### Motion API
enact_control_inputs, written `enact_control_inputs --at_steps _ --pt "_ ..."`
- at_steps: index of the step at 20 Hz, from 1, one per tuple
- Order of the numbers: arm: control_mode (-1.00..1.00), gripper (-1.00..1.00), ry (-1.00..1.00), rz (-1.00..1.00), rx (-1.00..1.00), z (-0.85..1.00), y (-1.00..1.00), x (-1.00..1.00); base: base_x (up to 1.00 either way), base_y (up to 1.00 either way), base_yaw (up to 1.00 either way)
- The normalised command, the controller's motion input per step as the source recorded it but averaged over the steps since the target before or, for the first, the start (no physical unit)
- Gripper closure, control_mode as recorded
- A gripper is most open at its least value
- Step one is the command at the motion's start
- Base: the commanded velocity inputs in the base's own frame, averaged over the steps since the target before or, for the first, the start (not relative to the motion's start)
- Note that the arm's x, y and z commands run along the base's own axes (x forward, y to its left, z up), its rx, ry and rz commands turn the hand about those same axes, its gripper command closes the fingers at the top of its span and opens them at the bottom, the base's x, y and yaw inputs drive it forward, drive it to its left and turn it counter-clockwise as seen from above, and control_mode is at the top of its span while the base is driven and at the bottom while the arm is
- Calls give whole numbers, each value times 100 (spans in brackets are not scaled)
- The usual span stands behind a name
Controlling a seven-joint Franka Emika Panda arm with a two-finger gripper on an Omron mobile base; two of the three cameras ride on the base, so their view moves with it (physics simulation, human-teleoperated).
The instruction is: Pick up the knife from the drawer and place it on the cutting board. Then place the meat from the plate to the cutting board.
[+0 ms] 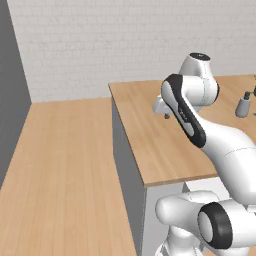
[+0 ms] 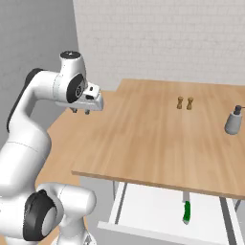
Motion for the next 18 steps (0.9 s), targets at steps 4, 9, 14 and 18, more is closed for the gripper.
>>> enact_control_inputs --at_steps 4,9,14,18 --pt "-100 -100 -1 0 -1 -5 -2 -23 0 0 0" --pt "100 -100 1 0 -2 -9 -2 -19 -80 -25 0" --pt "100 -100 0 0 0 0 0 0 -89 -80 0" --pt "100 -100 0 0 0 0 0 0 -14 -100 -2"
